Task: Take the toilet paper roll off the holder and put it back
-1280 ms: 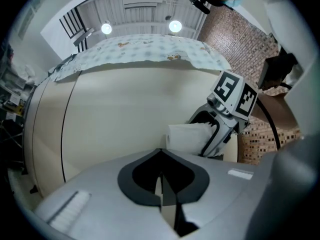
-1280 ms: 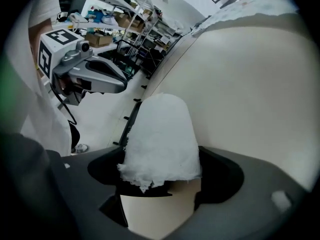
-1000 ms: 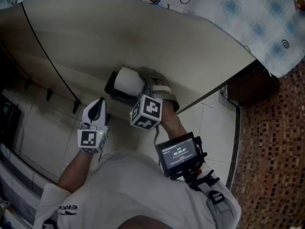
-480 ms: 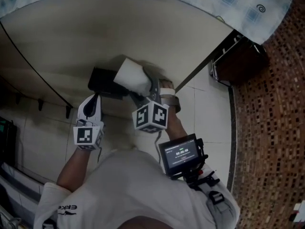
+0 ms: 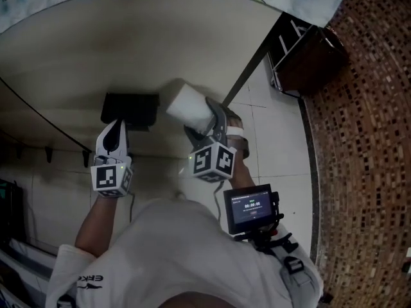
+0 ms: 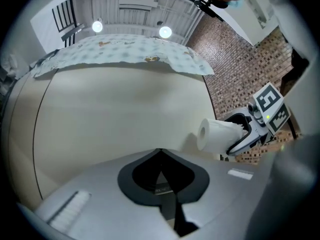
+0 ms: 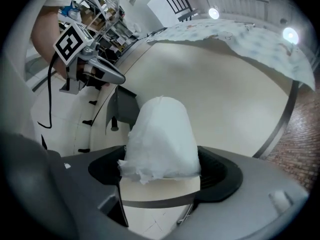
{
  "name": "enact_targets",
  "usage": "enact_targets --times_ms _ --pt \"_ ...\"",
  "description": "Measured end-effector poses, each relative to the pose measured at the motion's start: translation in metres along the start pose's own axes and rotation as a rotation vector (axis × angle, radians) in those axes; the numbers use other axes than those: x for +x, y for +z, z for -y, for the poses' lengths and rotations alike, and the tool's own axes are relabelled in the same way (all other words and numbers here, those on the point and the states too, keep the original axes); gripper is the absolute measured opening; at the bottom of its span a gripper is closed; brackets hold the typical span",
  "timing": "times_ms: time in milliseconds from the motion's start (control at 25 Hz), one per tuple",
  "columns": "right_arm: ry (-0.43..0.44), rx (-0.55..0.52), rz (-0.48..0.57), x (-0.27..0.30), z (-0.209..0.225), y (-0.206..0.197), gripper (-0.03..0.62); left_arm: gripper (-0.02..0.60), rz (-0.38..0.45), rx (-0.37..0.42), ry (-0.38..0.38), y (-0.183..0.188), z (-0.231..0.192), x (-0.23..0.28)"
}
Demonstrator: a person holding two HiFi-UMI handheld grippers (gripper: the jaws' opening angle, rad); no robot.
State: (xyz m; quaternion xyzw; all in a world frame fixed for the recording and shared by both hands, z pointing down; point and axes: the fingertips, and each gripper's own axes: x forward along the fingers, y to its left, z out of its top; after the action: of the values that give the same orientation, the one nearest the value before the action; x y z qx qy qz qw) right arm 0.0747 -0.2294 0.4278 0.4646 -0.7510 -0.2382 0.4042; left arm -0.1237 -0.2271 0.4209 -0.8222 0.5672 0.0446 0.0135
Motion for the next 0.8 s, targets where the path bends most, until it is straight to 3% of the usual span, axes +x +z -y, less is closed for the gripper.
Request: enact_targets --times_ms 280,800 --pt "0.037 0.003 -0.037 0.003 -0.020 -0.022 0.442 0.002 -0.013 0.005 -0.001 -0.007 0.001 -0.001" --pt "0.223 -0.074 -0.108 0.021 -0.096 -0.046 0.440 0.002 -0.115 0.031 0.040 -0.043 -0.014 -0.027"
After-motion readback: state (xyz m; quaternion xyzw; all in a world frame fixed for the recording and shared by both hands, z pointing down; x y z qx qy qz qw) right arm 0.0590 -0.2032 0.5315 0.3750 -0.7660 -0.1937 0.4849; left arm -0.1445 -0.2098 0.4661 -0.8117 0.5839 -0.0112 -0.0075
